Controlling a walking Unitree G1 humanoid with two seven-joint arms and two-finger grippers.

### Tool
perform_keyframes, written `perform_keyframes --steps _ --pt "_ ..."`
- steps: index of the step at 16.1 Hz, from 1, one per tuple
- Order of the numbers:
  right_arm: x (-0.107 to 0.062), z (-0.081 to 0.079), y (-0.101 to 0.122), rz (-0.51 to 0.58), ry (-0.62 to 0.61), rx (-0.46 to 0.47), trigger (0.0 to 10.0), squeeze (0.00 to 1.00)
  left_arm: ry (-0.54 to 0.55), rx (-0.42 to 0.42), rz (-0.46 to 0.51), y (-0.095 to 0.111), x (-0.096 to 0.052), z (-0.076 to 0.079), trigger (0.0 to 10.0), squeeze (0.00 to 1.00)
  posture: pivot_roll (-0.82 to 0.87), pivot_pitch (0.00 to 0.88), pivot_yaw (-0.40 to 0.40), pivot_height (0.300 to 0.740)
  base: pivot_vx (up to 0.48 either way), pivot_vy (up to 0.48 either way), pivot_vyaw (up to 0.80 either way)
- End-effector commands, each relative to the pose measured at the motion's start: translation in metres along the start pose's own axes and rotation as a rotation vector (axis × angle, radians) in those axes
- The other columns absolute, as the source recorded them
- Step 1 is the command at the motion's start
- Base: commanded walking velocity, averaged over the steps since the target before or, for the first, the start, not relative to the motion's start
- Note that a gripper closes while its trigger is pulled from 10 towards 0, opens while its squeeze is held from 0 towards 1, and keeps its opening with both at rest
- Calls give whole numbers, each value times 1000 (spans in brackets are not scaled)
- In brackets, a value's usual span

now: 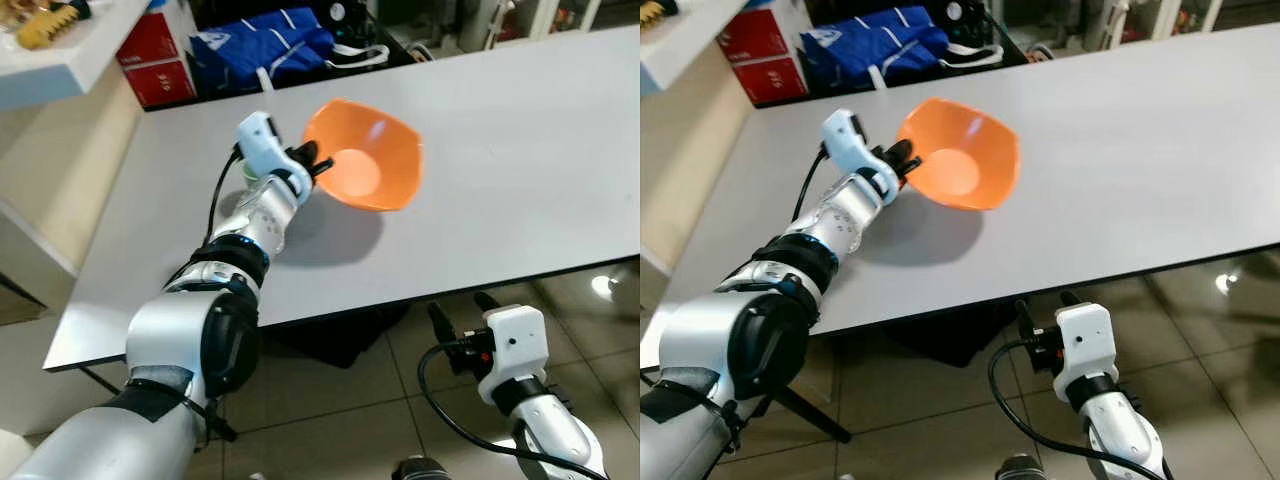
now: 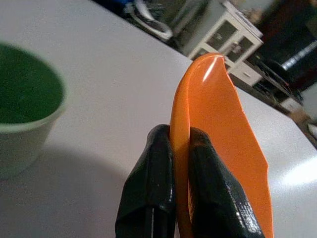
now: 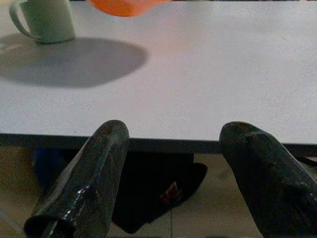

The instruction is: Setting the table

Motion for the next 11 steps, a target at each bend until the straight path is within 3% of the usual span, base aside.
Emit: perform_keyframes --steps 1,6,11 --pt "-1 -1 2 -1 8 0 10000 0 23 -38 58 13 -1 -6 0 0 -391 67 159 740 0 0 0" --pt "-10 1 2 -23 21 -12 10000 0 142 -184 70 3 -6 -34 0 0 -409 86 146 740 0 0 0" --pt "-12 0 2 -35 30 -12 10000 0 215 -212 58 -10 -10 -47 0 0 -413 92 150 740 0 0 0"
Point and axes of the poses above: a point about 5 cm out from each wrist's last joint towards the gripper, its own x axis pointing out of the wrist towards the gripper, its own y axis along the axis of the wrist's last joint, z = x × y, the point moved 3 cm from there along x, pointing out of the wrist towards the gripper, and after that the axes turned 14 degrees about -x, right-handed, at the moved point
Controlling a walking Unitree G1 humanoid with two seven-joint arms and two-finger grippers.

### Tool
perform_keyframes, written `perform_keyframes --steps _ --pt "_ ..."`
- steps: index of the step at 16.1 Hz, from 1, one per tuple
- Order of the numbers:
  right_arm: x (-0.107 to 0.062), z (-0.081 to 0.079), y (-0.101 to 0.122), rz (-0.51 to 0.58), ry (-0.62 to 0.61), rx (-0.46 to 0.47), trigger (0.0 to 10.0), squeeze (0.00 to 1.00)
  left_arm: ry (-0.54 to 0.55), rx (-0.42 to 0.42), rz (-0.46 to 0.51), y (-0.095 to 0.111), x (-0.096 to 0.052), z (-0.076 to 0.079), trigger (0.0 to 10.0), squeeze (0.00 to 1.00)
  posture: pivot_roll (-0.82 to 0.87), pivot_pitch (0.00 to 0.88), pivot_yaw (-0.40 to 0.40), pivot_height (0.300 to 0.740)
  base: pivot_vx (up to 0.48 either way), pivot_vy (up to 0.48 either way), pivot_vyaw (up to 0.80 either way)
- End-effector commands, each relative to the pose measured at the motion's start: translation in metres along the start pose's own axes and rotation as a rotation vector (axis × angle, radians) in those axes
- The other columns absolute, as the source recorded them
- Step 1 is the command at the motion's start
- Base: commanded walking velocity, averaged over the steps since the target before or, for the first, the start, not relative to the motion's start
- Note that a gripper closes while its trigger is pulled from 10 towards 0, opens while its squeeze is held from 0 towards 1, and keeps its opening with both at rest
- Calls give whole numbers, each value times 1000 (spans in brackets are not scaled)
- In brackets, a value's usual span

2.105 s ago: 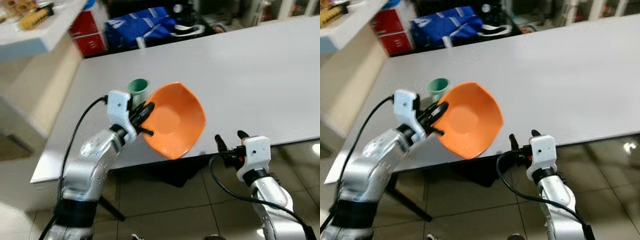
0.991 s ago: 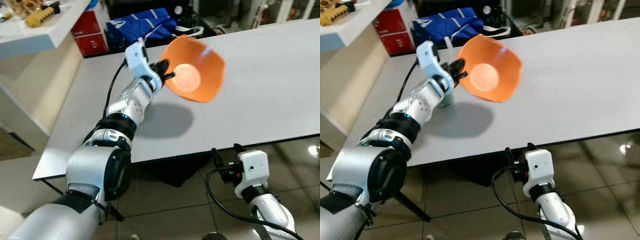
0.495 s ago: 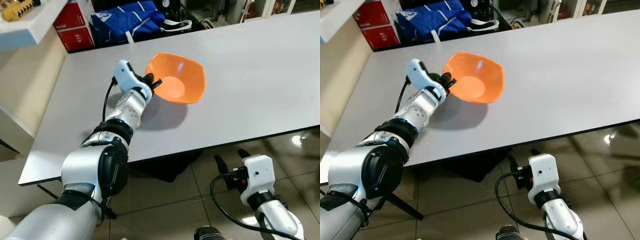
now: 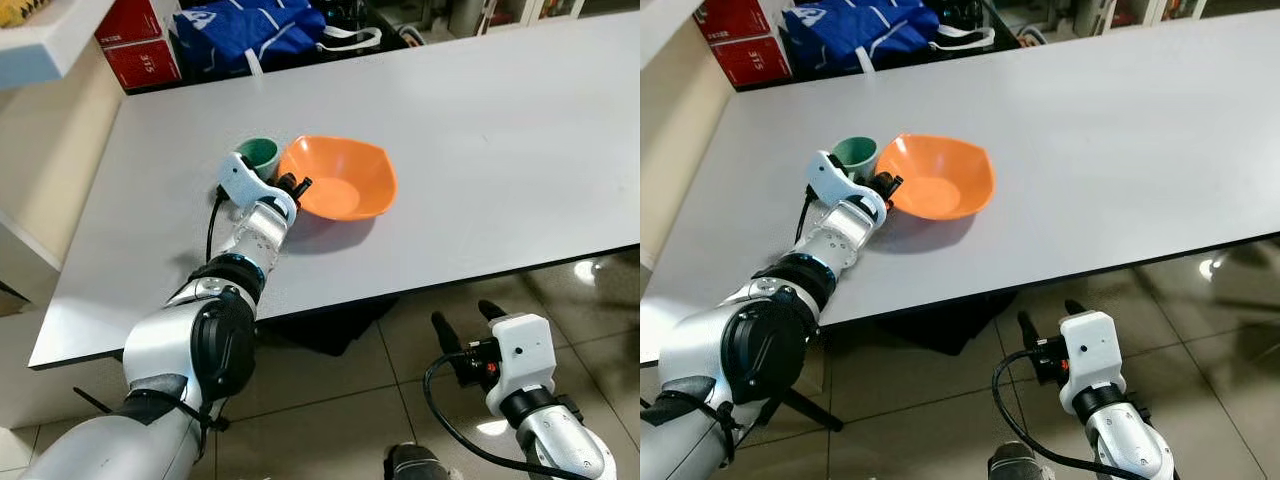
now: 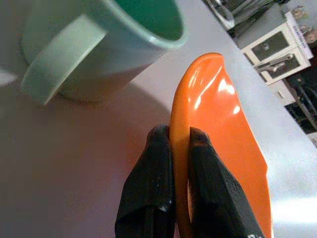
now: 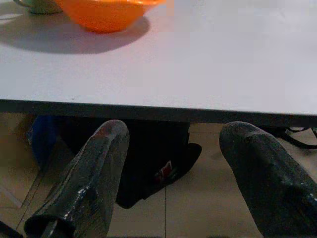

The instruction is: Setting the table

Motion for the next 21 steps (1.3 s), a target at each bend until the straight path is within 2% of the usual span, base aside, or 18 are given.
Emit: perform_keyframes --steps 1,4,5,6,7,8,15,21 --pt "-2 0 3 4 8 -1 10000 0 22 -6 23 3 0 -4 0 0 -413 92 150 740 0 0 0" --pt "-2 -1 3 2 9 0 10000 0 23 1 22 2 0 -4 0 0 -415 95 153 740 0 0 0" --pt "-2 -2 3 -1 10 2 10000 0 28 17 17 1 0 -3 9765 0 -416 94 157 740 0 0 0" --pt "-2 -2 3 -2 10 2 10000 0 29 17 17 1 0 -3 9765 0 -416 94 157 740 0 0 0" --pt "-3 -2 3 -3 10 3 10000 0 33 14 18 1 0 -3 10000 757 -418 94 158 740 0 0 0" --pt "-3 -2 2 -4 10 3 10000 0 37 16 20 1 0 -4 10000 1000 -418 94 158 740 0 0 0" --pt "-2 -3 1 -8 16 5 10000 0 94 49 78 7 -1 -8 10000 1000 -410 92 162 740 0 0 0" --pt "2 -4 1 -5 16 7 10000 0 127 89 55 -6 -3 -20 10000 1000 -398 86 160 740 0 0 0"
Point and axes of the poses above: a point about 5 cm out from each wrist's last joint towards the gripper, its own x axis pointing out of the wrist towards the gripper, its own y axis along the axis of the wrist's last joint, z = x × y, the point moved 3 cm from there along x, pointing out of the wrist towards the gripper, and after that the axes turned 14 degrees about -x, right-handed, at the moved point
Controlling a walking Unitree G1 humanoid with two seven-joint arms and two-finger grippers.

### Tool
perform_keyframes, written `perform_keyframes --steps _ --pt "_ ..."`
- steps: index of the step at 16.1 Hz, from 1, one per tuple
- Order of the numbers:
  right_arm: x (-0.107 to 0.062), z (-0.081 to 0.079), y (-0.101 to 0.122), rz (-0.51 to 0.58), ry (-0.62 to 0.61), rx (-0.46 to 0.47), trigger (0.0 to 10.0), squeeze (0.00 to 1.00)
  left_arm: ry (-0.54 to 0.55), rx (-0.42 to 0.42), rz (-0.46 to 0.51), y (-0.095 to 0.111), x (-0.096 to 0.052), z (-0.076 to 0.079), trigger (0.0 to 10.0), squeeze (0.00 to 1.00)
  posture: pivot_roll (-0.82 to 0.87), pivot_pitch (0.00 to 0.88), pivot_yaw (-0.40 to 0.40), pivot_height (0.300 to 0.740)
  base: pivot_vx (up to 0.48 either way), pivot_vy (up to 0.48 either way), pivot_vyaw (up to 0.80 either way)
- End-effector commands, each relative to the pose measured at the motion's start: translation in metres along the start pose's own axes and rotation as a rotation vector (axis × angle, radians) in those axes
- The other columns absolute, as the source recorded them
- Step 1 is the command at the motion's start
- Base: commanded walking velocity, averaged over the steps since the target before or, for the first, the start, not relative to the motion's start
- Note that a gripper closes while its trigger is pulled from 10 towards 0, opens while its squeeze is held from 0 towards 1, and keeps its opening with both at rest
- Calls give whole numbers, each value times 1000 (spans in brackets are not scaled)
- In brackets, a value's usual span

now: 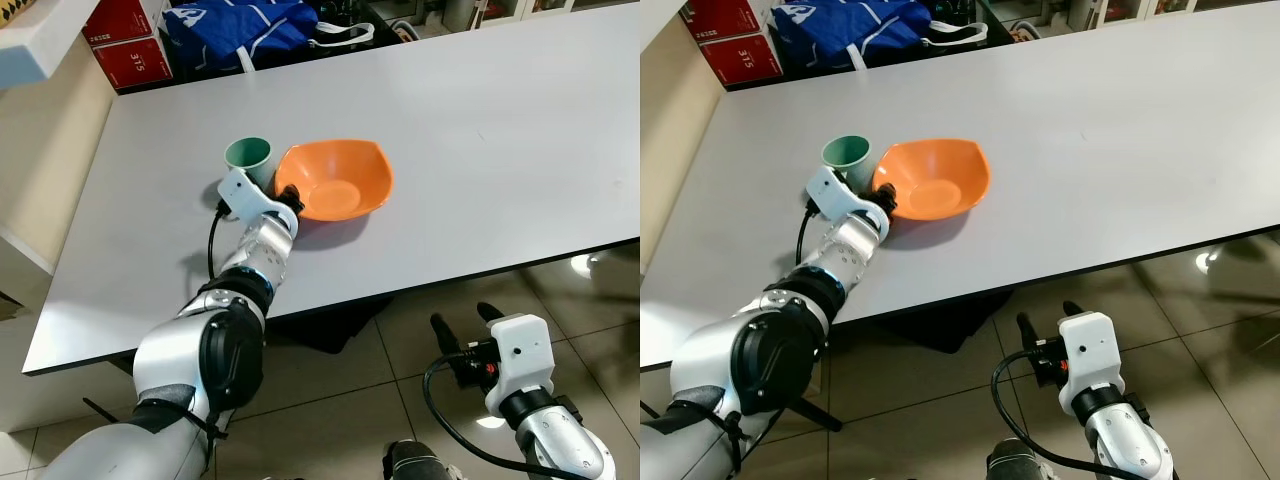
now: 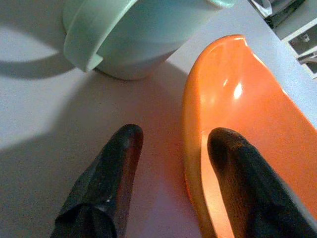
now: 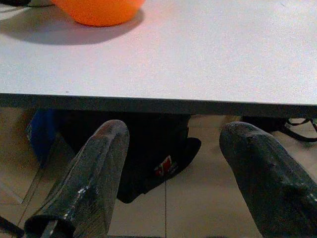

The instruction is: Setting the table

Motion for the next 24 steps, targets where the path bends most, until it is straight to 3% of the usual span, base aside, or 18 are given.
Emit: perform_keyframes --steps 1,3,4,5,8,12,13,15,16,17,18,20,23,24 --pt "2 -3 1 2 14 5 10000 0 31 11 4 1 0 -7 10000 1000 -394 85 158 740 0 0 0" --pt "4 -3 1 5 18 6 10000 0 28 34 -9 -4 -1 -8 10000 1000 -383 81 156 740 0 0 0" --pt "6 -3 1 7 22 6 10000 0 38 33 -9 -4 -1 -10 10000 733 -381 77 154 740 0 0 0" --pt "8 -3 1 9 24 6 10000 0 43 34 -5 -4 -1 -10 10000 0 -375 70 153 740 0 0 0" --pt "14 -3 1 20 26 5 10000 0 17 35 8 -1 0 0 10000 0 -357 38 150 740 0 0 0" --pt "28 -2 4 46 15 5 10000 0 -96 94 67 18 0 32 10000 0 -318 0 145 740 0 0 0" --pt "32 -3 5 60 10 1 10000 0 -172 114 99 28 -2 51 10000 0 -311 0 142 740 0 0 0" --pt "39 -1 8 78 -7 6 10000 0 -291 208 140 37 -8 70 10000 0 -288 0 145 740 0 0 0" --pt "45 0 12 98 -19 10 10000 0 -375 310 153 38 -15 71 10000 0 -276 0 146 740 0 0 0" --pt "48 0 14 106 -22 11 10000 0 -404 348 152 37 -18 71 10000 0 -270 0 146 740 0 0 0" --pt "55 2 18 121 -31 15 10000 0 -489 485 174 39 -35 58 10000 0 -253 0 142 740 0 0 0" --pt "60 4 19 132 -37 10 10000 0 -536 562 166 43 -58 37 10000 0 -228 0 140 740 0 0 0" --pt "65 5 17 133 -43 9 10000 0 -468 638 249 67 -85 0 10000 0 -199 0 138 740 0 0 0" --pt "65 3 17 135 -42 11 10000 0 -406 657 254 71 -92 -23 10000 0 -193 0 138 740 0 0 0"
Point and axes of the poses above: a point about 5 cm out from each wrist's last joint towards the gripper, its own x axis pointing out of the wrist towards the gripper, its own y axis along the axis of the wrist's last joint, z = x × y, the point moved 3 cm from there along x, pointing out of the wrist towards the gripper, and after that the axes turned 14 degrees about -x, right-handed, at the moved point
